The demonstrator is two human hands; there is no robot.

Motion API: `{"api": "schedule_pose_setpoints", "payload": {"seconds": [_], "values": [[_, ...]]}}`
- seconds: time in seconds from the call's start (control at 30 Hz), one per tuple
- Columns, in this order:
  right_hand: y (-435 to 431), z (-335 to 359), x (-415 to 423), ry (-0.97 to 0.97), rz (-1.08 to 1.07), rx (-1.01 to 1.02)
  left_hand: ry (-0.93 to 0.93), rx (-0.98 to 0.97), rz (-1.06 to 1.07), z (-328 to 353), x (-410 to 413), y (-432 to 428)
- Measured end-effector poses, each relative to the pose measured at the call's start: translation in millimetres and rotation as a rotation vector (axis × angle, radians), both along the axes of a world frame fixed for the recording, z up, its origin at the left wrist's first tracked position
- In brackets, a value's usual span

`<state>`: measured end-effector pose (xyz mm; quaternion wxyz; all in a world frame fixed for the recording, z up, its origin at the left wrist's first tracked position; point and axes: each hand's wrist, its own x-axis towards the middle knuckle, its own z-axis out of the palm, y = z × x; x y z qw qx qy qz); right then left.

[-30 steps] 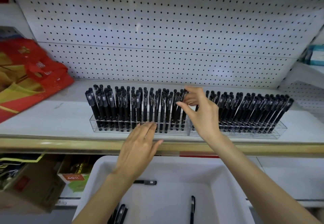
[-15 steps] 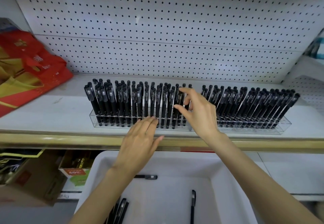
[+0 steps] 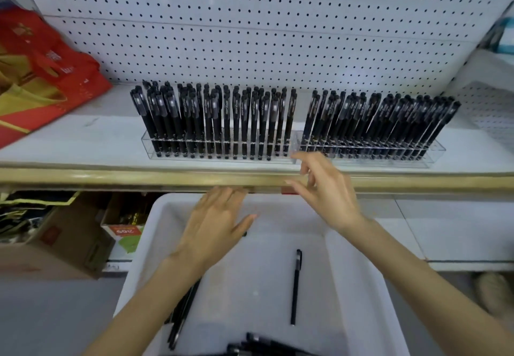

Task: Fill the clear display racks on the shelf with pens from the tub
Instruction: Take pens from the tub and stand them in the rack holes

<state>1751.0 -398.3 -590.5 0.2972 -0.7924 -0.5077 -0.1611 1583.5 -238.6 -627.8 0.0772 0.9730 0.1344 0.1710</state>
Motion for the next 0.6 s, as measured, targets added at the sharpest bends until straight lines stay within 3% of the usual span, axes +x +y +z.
{"api": "schedule_pose_setpoints", "payload": {"seconds": [0.2, 0.3, 0.4, 0.6], "values": [[-57, -72, -53, 0.110, 0.026, -0.270, 0.135, -0.068, -0.064, -55, -61, -28], [-75, -97, -69, 0.261, -0.057, -0.467, 0.242, -0.108, -0.107, -72, -83, -38], [-80, -114, -76, 0.364, -0.157, -0.624, 0.426, -0.277, -0.119, -82, -91, -49], [-78, -132, -81, 0.482, -0.244, -0.691, 0.637, -0.485, -0.150, -92, -85, -65]]}}
